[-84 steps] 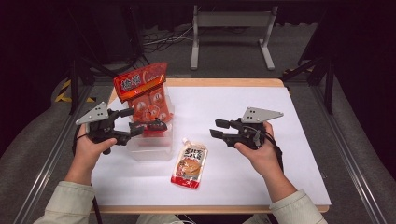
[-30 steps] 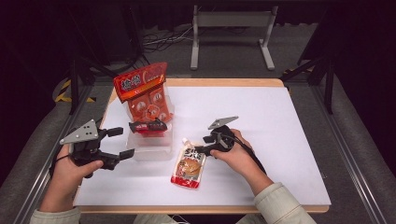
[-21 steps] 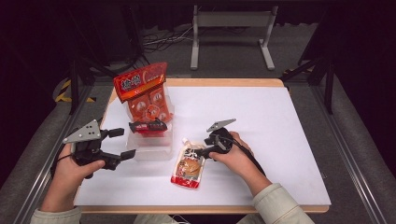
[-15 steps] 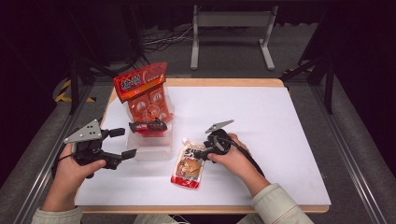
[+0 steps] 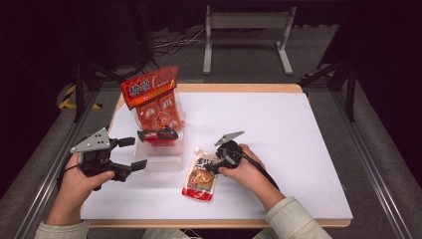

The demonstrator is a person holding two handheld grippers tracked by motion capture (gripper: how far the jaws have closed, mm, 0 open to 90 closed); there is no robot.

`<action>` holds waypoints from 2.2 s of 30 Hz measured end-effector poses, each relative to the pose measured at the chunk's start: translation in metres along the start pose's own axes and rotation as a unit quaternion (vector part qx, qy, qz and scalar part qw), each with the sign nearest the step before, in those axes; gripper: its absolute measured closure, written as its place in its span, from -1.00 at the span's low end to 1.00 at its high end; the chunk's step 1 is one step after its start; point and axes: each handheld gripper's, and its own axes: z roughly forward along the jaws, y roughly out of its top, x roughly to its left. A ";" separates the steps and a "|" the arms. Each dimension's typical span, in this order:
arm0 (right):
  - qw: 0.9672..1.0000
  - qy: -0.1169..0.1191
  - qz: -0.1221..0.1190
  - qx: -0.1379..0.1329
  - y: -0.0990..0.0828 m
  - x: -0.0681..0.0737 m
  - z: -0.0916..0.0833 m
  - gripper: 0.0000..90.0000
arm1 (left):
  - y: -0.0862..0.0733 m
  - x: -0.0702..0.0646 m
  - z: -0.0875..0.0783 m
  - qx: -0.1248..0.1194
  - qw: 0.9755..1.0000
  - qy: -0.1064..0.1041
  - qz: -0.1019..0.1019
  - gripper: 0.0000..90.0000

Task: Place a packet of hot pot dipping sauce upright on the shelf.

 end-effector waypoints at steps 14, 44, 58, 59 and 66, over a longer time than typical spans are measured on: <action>1.000 0.003 -0.006 0.021 0.002 0.006 -0.003 0.82 | -0.001 0.000 0.003 0.002 1.000 -0.002 -0.002 -0.71; 0.995 0.010 -0.077 -0.061 0.029 0.044 -0.069 0.97 | 0.000 -0.004 0.021 0.015 1.000 -0.020 0.002 -0.75; 0.988 0.014 -0.123 -0.092 0.039 0.066 -0.094 0.98 | 0.001 -0.011 0.034 0.030 0.999 -0.037 0.008 -0.74; 0.988 0.014 -0.126 -0.094 0.039 0.067 -0.095 0.98 | 0.001 -0.011 0.034 0.030 0.999 -0.039 0.008 -0.74; 0.984 0.025 -0.139 -0.113 0.044 0.074 -0.104 0.98 | 0.002 -0.017 0.045 0.029 0.998 -0.055 0.015 -0.74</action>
